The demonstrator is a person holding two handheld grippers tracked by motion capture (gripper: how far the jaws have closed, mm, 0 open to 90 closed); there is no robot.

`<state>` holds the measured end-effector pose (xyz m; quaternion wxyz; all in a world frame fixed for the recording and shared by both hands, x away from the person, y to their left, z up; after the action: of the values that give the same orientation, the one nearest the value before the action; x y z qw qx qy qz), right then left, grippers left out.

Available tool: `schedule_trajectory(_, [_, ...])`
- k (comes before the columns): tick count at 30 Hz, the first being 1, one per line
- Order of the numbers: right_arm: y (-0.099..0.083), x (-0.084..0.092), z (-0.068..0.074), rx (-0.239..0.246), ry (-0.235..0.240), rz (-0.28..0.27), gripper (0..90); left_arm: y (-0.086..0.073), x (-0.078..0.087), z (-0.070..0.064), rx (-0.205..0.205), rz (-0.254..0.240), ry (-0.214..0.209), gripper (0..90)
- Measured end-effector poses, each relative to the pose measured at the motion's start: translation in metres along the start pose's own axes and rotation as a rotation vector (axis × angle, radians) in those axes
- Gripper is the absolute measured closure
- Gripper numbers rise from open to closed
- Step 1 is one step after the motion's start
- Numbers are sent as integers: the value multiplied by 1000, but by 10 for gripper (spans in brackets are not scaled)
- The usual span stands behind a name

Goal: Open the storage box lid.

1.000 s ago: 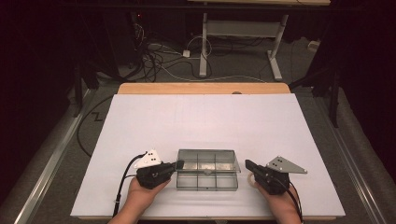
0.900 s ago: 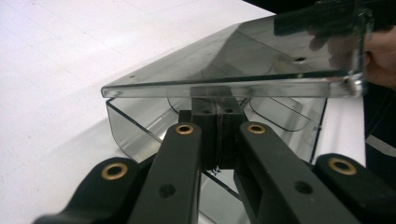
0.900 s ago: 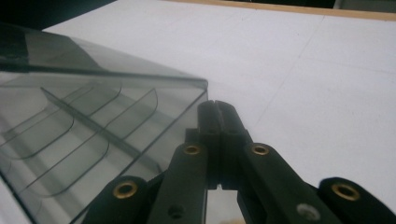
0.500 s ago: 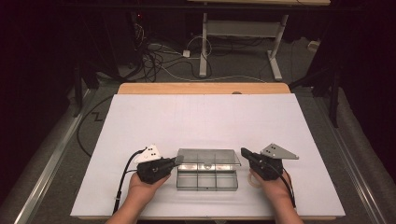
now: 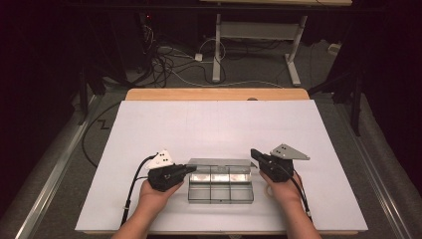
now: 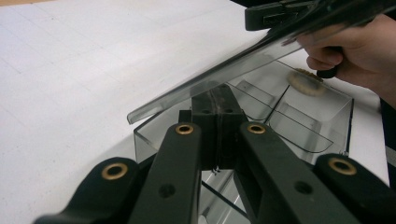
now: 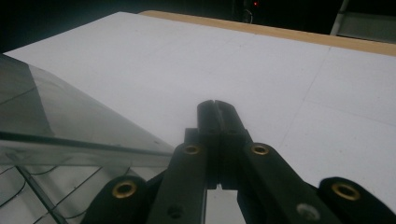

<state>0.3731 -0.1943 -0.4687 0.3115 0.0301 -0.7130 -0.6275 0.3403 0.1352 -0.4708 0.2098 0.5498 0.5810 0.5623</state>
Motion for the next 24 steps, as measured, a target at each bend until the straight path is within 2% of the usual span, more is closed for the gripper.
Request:
schedule_trajectory(8, [6, -3, -5, -3, -14, 0, 900, 6, -3, 2, 1, 0, 8, 878])
schedule_trajectory(10, [7, -4, -7, -22, -19, 5, 900, 6, -3, 3, 1, 0, 11, 878])
schedule_trajectory(12, [7, -5, -8, -21, -21, 4, 900, 7, -4, 3, -2, 0, 17, 878])
schedule_trajectory(17, [10, -7, -7, -46, -4, -1, 900, 9, -4, 6, 0, -1, 26, 878])
schedule_trajectory(24, [15, -7, -6, -38, 10, -22, 900, 11, -4, 10, 1, -5, 40, 878])
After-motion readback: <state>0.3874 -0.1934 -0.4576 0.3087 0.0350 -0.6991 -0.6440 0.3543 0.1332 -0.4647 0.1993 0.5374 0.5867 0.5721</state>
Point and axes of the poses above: each handheld gripper's, and its own axes: x roughly backward along the jaws, y roughly out of its top, z roughly to its left, the point moved 2 cm from there along -x, roughly forward along the jaws, and after that the axes turned 9 degrees about -y, right-handed, at the moved point
